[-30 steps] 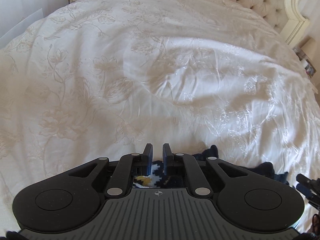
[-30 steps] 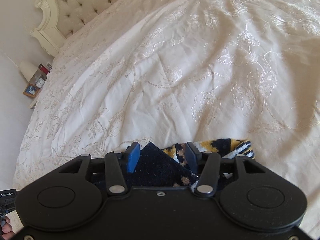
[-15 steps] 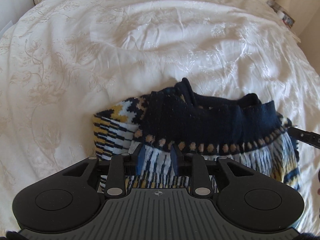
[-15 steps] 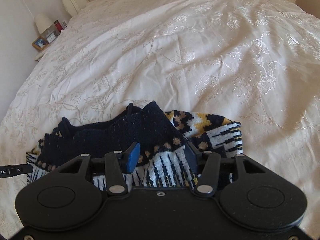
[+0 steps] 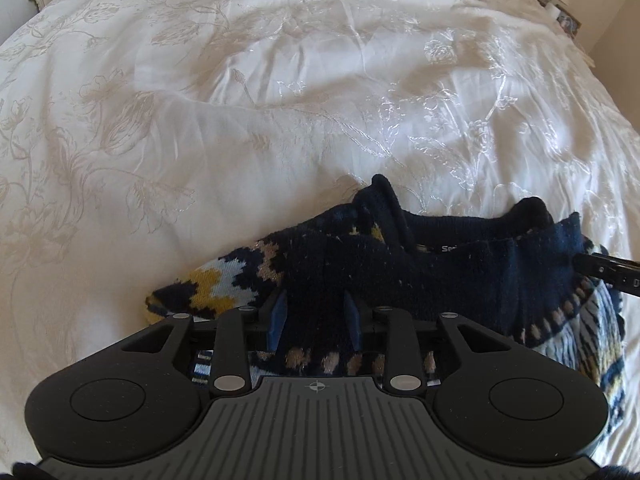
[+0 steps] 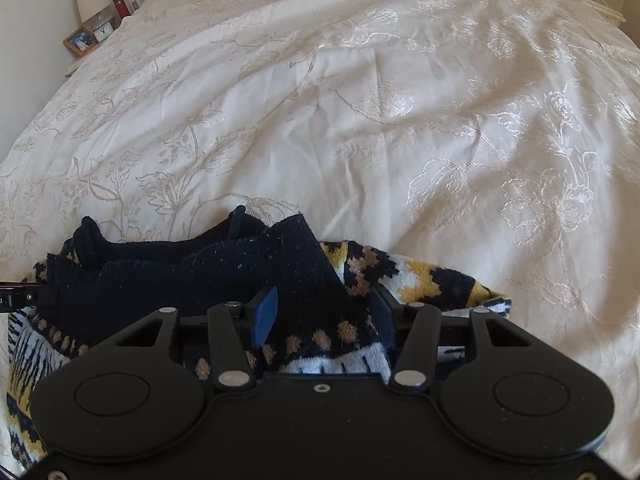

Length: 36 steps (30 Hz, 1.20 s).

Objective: Fold small clothes
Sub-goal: 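Lower the folded hem onto the collar and open both tools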

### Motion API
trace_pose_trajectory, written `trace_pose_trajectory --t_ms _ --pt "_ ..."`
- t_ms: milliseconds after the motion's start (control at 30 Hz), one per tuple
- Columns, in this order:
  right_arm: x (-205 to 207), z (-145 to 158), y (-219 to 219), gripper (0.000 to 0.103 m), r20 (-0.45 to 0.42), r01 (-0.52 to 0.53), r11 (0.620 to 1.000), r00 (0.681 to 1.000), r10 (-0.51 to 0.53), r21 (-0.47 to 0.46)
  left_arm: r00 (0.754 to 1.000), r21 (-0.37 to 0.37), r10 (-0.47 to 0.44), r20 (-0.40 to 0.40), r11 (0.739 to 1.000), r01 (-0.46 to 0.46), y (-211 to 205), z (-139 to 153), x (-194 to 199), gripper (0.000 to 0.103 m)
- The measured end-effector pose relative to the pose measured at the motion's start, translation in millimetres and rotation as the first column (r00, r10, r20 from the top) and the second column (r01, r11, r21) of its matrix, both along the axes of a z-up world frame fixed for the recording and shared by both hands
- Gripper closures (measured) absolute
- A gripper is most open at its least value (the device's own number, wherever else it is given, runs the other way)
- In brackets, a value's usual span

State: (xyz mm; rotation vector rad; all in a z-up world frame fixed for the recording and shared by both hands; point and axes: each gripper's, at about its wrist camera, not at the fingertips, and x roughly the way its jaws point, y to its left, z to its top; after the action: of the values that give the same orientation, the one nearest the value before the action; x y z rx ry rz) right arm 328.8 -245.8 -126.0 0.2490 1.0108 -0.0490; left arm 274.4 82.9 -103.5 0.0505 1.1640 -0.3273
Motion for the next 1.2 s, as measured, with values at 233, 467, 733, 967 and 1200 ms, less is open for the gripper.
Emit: trace_pose_trajectory --t_ms 233,467,733,967,1200 --pt "2.7 2.2 8.5 0.093 0.006 -0.045 0.999 0.999 0.045 0.000 0.999 0.006 0.014 0.042 1.000 -0.014 1.5 -0.6 -4.7 0.100" --pt "-2.5 21.2 4.1 0.093 0.078 -0.014 0.999 0.997 0.017 -0.039 0.978 0.009 0.083 0.189 0.996 -0.086 8.5 27.2 -13.4 0.103" --pt "7.1 4.1 0.0 0.084 0.013 0.067 0.996 0.998 -0.067 -0.056 0.985 0.023 0.149 0.090 0.988 -0.151 17.9 20.0 7.0 0.100" --pt "-15.9 22.5 -5.1 0.043 0.054 0.117 0.992 0.992 -0.115 -0.043 0.981 -0.038 0.185 0.063 0.983 -0.182 29.6 44.5 -22.1 0.074" --pt "-56.2 43.2 -1.9 0.034 0.058 0.141 0.990 0.988 -0.141 0.009 0.981 -0.028 0.191 0.031 0.981 -0.190 24.9 60.9 -65.4 0.057"
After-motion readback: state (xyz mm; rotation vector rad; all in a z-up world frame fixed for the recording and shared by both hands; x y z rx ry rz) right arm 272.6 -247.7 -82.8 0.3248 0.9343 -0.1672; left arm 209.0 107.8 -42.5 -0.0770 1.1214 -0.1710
